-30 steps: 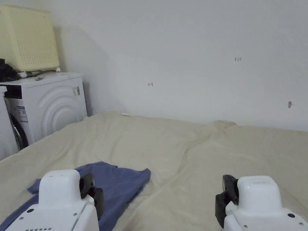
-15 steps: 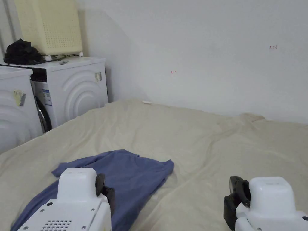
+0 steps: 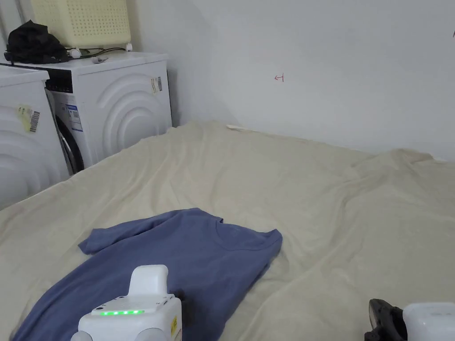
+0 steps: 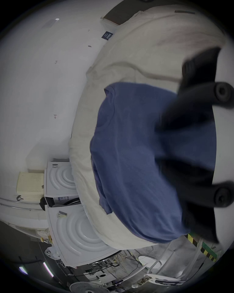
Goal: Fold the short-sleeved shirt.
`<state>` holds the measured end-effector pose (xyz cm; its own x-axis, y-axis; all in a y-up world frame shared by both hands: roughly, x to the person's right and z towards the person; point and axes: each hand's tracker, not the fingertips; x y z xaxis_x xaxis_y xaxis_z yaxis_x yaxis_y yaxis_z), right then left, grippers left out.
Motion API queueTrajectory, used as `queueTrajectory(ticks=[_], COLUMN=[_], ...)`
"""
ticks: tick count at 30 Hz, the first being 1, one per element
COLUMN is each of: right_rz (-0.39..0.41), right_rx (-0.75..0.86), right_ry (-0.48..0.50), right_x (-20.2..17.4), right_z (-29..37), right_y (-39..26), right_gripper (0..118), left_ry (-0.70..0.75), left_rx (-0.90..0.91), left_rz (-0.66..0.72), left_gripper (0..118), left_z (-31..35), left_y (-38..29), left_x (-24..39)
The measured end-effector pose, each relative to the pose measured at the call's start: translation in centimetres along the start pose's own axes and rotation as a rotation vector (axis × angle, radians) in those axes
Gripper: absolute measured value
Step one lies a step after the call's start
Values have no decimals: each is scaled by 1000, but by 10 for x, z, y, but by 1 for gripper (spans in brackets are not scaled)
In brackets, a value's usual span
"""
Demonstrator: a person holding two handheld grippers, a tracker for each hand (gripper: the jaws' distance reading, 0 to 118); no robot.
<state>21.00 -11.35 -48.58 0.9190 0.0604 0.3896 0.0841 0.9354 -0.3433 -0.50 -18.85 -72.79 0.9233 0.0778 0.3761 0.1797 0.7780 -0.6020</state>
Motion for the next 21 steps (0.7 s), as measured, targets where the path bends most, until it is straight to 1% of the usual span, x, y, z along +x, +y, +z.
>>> queueTrajectory(ticks=[1,2,3,4,6,8,9,10,11,12,13,14,15,16,17,18,19,21], right_rz=[2,2,-2,-8,-22,-23,-16,-9,-2,3,4,1,-6,-12,-18,-24,-26,-27], right_rx=[-5,-13,-22,-31,-48,-64,-69,-72,-74,-76,-79,-83,-86,-87,-88,-88,-87,-84], right_ry=[0,-1,-2,-1,6,14,15,15,13,10,8,7,8,12,13,11,13,14], right_x=[1,3,4,5,7,9,9,9,9,10,10,12,13,14,15,15,16,17], right_z=[-3,-7,-11,-14,-18,-20,-20,-20,-20,-19,-20,-20,-20,-19,-19,-18,-16,-12], right_y=[0,-1,-1,-2,-5,-7,-8,-9,-10,-11,-11,-11,-11,-11,-11,-11,-10,-10], right_gripper=[0,0,0,0,0,0,0,0,0,0,0,0,0,0,0,0,0,0], left_ry=[-5,-18,-52,-17,-15,11,2,-9,2,46,72,47,52,48,49,70,113,67], left_rx=[-12,-54,-60,-58,-34,-93,-111,-113,-132,-174,-196,-103,-130,-135,-135,-128,-126,-152], left_rz=[2,19,58,45,50,65,78,90,96,87,77,24,34,35,38,36,33,25], left_gripper=[118,116,116,116,116,116,116,113,104,80,75,73,65,54,36,13,11,10], left_z=[-5,-10,-13,-19,-25,-39,-46,-42,-47,-52,-54,-43,-40,-41,-41,-34,-33,-30], left_y=[2,1,0,1,5,8,7,4,1,-2,-9,-7,-5,-3,-2,2,2,1], left_x=[-1,-2,0,-2,-2,-3,-5,-7,-7,-6,-1,1,0,0,0,-2,-3,-8])
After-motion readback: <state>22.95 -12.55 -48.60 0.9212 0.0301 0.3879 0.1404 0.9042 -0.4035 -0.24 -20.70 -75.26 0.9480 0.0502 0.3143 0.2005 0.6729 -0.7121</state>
